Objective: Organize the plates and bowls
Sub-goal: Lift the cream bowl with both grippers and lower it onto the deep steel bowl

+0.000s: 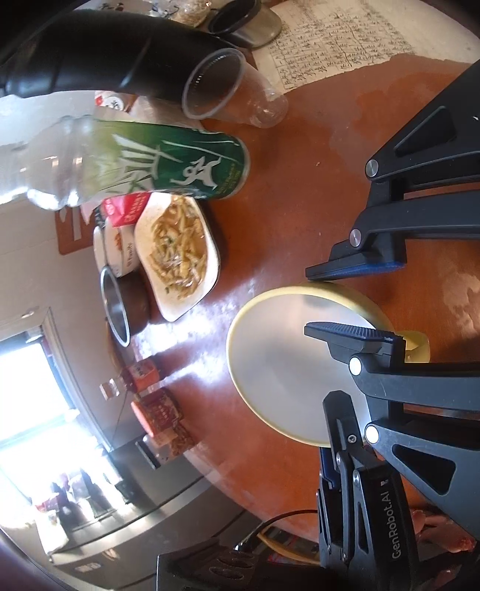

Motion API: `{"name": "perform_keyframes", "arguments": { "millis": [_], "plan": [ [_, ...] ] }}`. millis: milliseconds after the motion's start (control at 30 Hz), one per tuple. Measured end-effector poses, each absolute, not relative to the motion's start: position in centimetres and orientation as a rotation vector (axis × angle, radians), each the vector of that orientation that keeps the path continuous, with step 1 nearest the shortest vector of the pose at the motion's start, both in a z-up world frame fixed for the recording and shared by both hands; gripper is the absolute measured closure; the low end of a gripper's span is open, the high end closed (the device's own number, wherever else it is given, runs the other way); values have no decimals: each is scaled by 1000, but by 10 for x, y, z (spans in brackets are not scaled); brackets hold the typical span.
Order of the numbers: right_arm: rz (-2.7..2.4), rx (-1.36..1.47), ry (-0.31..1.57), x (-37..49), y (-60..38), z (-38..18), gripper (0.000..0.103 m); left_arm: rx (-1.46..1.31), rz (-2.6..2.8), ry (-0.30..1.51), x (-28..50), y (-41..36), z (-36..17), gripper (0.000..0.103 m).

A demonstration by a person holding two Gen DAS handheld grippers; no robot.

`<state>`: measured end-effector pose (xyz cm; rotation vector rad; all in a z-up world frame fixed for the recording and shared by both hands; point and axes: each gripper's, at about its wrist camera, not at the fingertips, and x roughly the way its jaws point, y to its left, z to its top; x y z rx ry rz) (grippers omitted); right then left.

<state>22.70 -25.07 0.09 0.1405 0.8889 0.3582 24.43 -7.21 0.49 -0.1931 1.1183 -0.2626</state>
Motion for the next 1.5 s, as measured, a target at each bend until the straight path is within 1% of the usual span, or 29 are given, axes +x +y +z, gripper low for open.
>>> {"name": "perform_keyframes", "arguments": {
  "millis": [300,667,1067,1500],
  "plan": [
    [407,120,829,199,-232,32,80,-185,-252,1030,207,-53,41,73],
    [465,95,790,151,-211,52,80,-172,-236,975,150,-30,54,73],
    [506,23,796,101,-199,40,80,-134,-241,969,99,-25,41,73],
    [473,-103,803,82,-194,15,79,-89,-245,984,85,-35,24,73]
  ]
}}
